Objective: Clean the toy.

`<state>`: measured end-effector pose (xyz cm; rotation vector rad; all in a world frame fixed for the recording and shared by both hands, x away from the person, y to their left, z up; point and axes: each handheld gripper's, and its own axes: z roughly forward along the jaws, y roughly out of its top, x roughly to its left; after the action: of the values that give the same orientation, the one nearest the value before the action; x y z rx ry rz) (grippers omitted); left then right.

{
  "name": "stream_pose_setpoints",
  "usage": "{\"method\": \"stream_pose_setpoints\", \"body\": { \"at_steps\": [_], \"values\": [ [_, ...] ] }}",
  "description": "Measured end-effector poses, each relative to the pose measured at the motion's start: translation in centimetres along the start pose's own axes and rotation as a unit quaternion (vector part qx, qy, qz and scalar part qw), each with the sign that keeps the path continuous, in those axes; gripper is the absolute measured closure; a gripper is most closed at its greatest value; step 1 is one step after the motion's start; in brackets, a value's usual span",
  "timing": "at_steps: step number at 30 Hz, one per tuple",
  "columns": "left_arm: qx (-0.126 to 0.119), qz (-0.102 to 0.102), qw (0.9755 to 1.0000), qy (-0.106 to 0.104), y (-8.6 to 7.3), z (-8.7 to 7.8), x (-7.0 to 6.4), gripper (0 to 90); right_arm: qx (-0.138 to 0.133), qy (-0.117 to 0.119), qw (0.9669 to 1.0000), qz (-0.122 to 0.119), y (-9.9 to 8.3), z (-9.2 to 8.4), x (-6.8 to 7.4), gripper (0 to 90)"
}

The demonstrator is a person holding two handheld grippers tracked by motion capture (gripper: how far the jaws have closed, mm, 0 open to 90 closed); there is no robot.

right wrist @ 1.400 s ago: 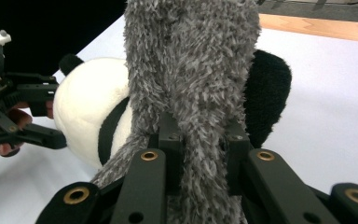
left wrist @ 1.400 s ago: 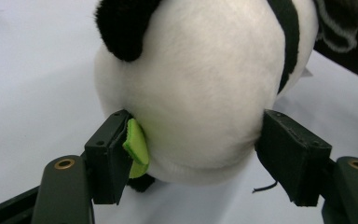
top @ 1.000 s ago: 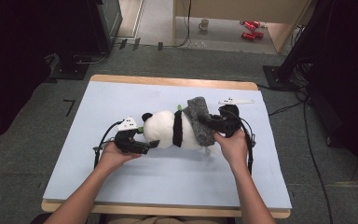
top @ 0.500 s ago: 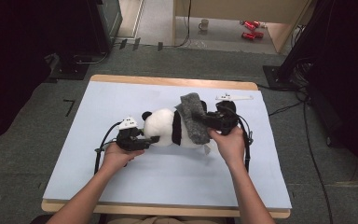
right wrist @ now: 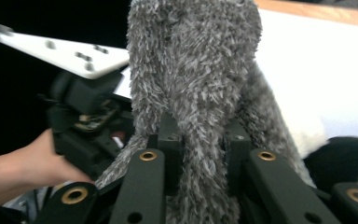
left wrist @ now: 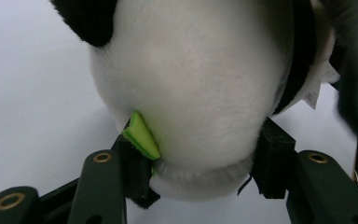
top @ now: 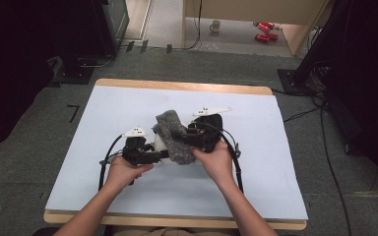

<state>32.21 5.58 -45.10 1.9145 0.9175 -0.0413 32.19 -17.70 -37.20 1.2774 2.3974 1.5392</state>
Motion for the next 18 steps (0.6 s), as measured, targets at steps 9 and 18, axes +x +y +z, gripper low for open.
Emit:
{"method": "stream_pose_setpoints", "body": {
  "at_steps": [9,18],
  "values": [
    [0.006,0.017,0.9997,0.018,-0.3,1.2,0.6,35.0,0.009,-0.043,0.9982,-0.042,-1.1,1.9,-0.7,73.0],
    [-0.001,0.014,0.9997,0.019,-0.3,1.4,1.1,35.7,0.016,-0.074,0.9961,-0.045,-1.0,0.7,-1.9,72.0]
  ]
}}
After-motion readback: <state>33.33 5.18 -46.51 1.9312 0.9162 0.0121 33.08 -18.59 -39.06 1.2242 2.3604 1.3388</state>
